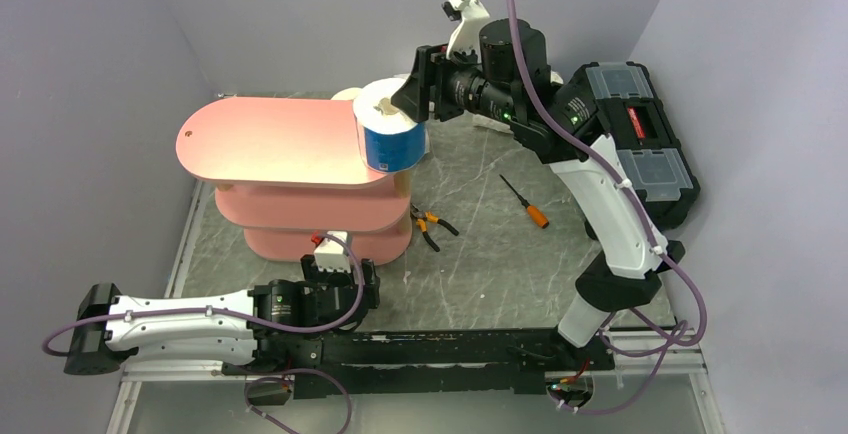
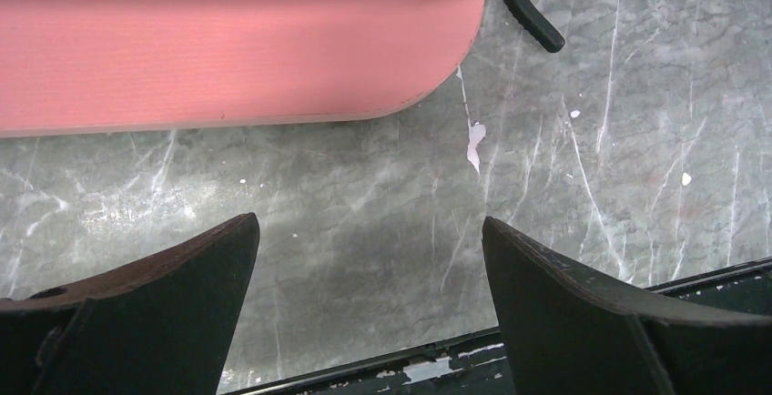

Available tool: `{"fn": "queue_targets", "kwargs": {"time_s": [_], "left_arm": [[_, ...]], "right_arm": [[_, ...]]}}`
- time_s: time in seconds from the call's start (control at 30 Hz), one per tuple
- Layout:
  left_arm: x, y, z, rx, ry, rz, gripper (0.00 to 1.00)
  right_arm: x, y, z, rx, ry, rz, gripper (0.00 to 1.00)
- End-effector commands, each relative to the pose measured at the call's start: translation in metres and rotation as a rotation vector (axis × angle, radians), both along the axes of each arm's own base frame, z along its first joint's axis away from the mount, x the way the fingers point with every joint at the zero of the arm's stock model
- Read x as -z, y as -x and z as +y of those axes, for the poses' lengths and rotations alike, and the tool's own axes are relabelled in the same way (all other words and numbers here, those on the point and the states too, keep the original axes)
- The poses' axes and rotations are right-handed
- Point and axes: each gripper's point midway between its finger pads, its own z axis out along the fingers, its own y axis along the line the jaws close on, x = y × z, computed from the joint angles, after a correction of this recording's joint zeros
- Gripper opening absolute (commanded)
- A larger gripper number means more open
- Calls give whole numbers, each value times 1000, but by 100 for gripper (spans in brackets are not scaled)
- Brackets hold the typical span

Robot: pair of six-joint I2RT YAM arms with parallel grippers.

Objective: Place and organize the paper towels onto the shelf
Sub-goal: Place the paper towel on the shelf.

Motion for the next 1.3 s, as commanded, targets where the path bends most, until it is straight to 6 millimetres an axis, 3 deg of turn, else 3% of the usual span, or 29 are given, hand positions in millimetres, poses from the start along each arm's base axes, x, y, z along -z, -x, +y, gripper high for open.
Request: {"fn": "queue_targets", "kwargs": {"time_s": [0.0, 0.37, 0.6, 0.73, 0.97, 1.13, 1.27], "left_arm": [[1, 0, 1, -9, 16, -2, 99], [1, 1, -1, -6, 20, 2, 99], [0, 1, -3, 0, 7, 3, 99], [-1, 1, -3, -2, 0, 3, 99], [-3, 0, -5, 2, 4, -7, 99], [-6, -1, -10, 21, -10, -16, 99], [-7, -1, -13, 28, -26, -14, 99]], "right_arm": [[-20, 2, 7, -22, -63, -37, 60], [-39, 3, 1, -3, -104, -86, 76], [-71, 14, -28, 53, -163, -196, 82], [-73, 27, -45, 56, -190, -275, 83], [-50, 63, -70, -11, -201, -416, 87], [-10, 78, -66, -102, -163, -413, 87], [9, 80, -59, -146, -143, -417, 87]]}}
